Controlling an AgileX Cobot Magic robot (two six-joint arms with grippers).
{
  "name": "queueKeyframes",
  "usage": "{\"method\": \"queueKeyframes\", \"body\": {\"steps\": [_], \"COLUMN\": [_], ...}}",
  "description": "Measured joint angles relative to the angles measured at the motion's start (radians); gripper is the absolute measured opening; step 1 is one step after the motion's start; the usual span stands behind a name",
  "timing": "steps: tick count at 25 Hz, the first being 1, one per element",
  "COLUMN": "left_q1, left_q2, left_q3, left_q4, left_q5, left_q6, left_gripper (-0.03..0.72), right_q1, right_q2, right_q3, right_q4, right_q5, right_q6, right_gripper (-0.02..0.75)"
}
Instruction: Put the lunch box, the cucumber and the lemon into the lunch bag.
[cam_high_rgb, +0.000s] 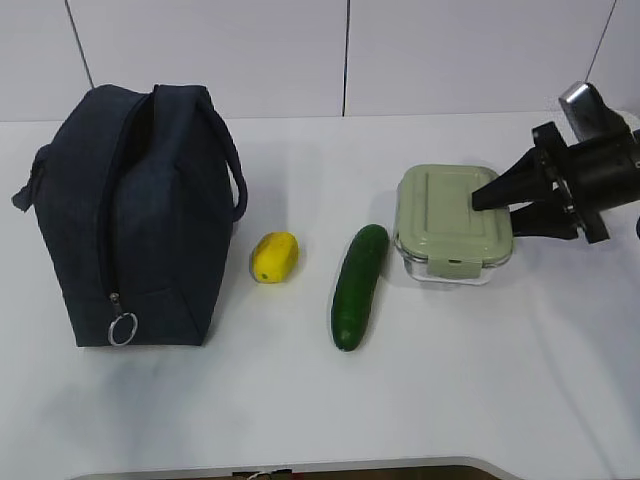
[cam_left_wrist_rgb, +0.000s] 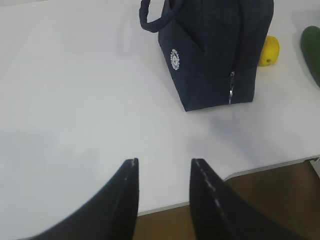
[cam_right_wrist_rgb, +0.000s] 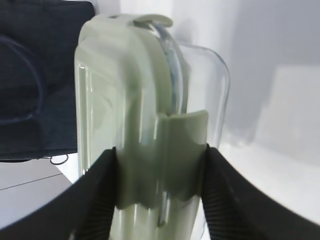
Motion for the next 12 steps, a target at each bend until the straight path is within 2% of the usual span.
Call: {"method": "queueKeyframes", "body": {"steps": [7,12], "left_q1": [0.000,0.000], "left_q2": [0.180,0.310], "left_q3": [-0.056,-0.073], "left_q4": [-0.073,-0.119], "left_q5": [0.000,-0.034], "left_q6": [0.000,0.000], "left_gripper": [0.242,0.242], "right_q1": [0.000,0.000], "right_q2": [-0.056,-0.112], "right_q3": [0.000,0.000], "right_q4": [-0.004,0.035], "right_q5": [0.006,0.012], "right_q6": [0.057,0.065], "right_gripper": [0.374,0.374]}}
